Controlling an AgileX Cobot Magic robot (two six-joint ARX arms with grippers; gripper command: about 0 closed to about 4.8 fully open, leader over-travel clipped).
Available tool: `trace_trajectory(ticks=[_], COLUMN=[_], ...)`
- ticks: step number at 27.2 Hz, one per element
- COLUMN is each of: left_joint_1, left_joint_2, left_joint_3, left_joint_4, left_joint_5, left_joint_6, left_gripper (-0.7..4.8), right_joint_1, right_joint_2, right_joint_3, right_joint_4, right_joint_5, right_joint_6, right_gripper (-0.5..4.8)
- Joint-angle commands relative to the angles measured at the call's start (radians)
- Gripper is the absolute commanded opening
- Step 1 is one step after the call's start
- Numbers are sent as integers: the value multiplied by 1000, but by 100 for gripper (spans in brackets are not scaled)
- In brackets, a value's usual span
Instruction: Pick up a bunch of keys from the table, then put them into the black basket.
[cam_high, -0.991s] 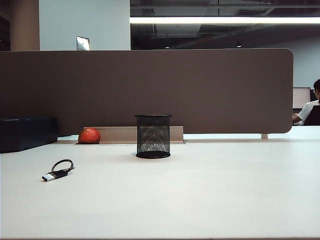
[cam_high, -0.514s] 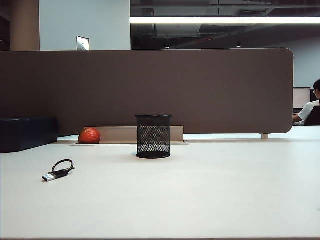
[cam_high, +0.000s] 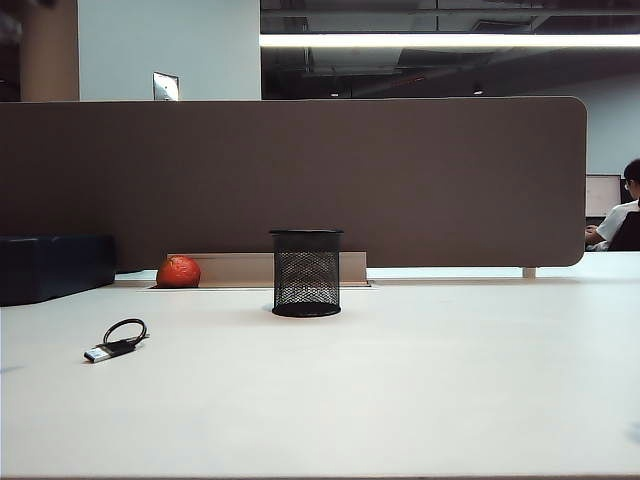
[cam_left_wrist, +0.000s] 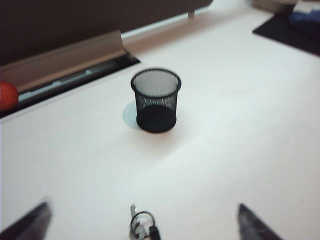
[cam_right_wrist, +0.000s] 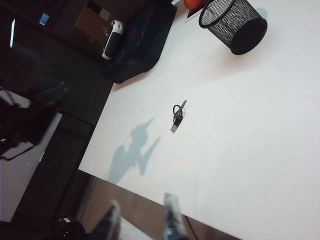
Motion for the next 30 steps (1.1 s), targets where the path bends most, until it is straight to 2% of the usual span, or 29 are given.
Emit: trace_trajectory(ticks=[1,3,5,11,14,17,20,30], left_joint_1=[0,0,-11,-67,-117,-145,-160,-166], left_joint_2=[63,126,194,288,361,399,435,528], left_joint_3=[6,6,6,6,6,6,6,5], left_joint_4=[-11,-17,-16,-5,45,60,76,132], left_joint_5=[0,-1,-12,-69,-175,-206,-238,-293], left_joint_6=[82,145,182,187,249,304,350,500], left_gripper=[476,476,476,476,476,476,476,479], right_joint_1=[2,2,2,2,2,2,2,2], right_joint_2=[-1,-1,-1,-1,-1,0,5,13], right_joint_3=[7,7,6,6,6,6,6,6], right_joint_4=[13,13,13,13,13,13,12,8], right_joint_5=[-8,-8,-8,-7,-8,-18,-58,-75], right_joint_6=[11,16,35,34,35,35,42,42], right_gripper=[122,133,179,181,181,187,245,249])
